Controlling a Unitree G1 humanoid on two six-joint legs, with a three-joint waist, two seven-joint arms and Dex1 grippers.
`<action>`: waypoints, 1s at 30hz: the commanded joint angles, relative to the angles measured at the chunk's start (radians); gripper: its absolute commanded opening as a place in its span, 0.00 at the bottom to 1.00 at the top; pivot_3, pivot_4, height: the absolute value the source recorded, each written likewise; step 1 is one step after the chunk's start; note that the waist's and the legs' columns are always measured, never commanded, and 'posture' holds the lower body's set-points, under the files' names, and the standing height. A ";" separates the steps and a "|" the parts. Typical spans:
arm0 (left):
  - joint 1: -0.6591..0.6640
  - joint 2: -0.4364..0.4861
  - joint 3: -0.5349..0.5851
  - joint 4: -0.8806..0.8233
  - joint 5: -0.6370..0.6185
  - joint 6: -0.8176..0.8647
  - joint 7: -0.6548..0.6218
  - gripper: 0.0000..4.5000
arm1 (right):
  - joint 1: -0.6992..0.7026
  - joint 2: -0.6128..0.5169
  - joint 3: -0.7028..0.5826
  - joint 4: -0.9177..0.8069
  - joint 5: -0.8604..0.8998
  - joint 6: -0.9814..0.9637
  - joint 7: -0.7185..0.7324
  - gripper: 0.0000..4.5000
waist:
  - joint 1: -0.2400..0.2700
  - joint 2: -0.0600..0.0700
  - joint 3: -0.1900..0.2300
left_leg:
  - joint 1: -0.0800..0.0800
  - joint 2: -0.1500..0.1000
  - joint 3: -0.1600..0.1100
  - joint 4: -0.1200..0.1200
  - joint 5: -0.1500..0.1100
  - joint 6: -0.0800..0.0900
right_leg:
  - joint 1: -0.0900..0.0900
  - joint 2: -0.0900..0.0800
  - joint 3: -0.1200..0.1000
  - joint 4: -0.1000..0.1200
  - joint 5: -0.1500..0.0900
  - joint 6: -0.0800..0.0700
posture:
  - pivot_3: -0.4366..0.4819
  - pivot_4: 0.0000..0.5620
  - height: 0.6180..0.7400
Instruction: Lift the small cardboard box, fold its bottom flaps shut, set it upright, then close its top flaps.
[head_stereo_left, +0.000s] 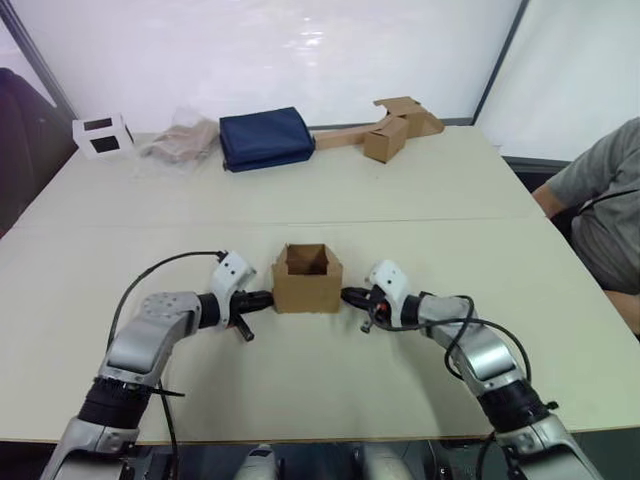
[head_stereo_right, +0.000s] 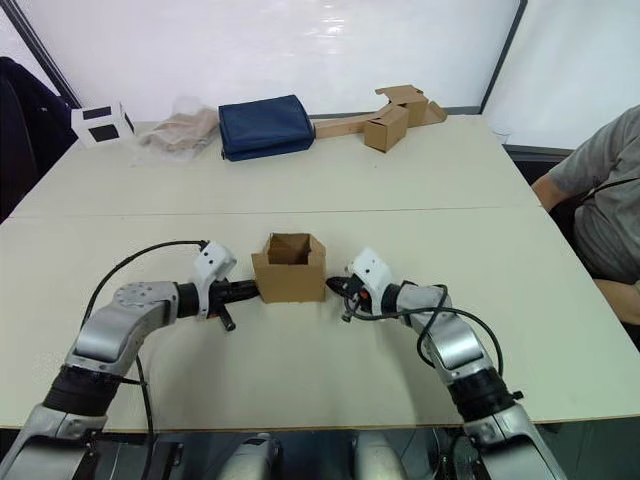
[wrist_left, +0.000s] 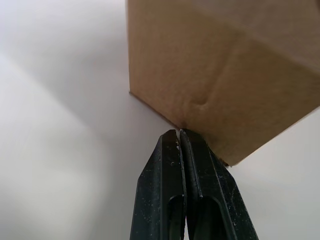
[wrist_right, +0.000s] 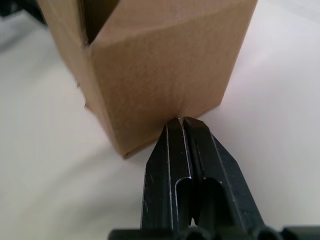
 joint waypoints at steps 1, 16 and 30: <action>0.015 -0.005 -0.010 -0.068 -0.038 0.013 -0.017 0.02 | 0.027 -0.011 -0.016 -0.099 0.035 0.036 0.017 0.00 | 0.000 0.000 0.000 | 0.000 0.000 0.000 0.000 0.000 0.000 | 0.000 0.000 0.000 0.000 0.000 0.000 | 0.48 0.27 1.00; -0.170 0.166 0.135 0.028 -0.168 0.012 -0.223 0.02 | -0.034 -0.173 -0.145 -0.198 0.073 0.117 0.063 0.00 | 0.001 0.000 0.000 | 0.000 0.000 0.000 0.000 0.000 0.000 | 0.000 0.000 -0.001 0.000 0.000 0.000 | 0.48 0.27 1.00; -0.286 0.129 0.024 0.027 -0.176 -0.003 -0.277 0.02 | -0.170 -0.105 -0.137 -0.191 0.222 0.202 0.125 0.00 | -0.001 0.000 0.000 | 0.000 0.000 0.000 0.000 0.000 0.000 | 0.001 0.000 -0.001 -0.001 0.000 0.000 | 0.48 0.27 1.00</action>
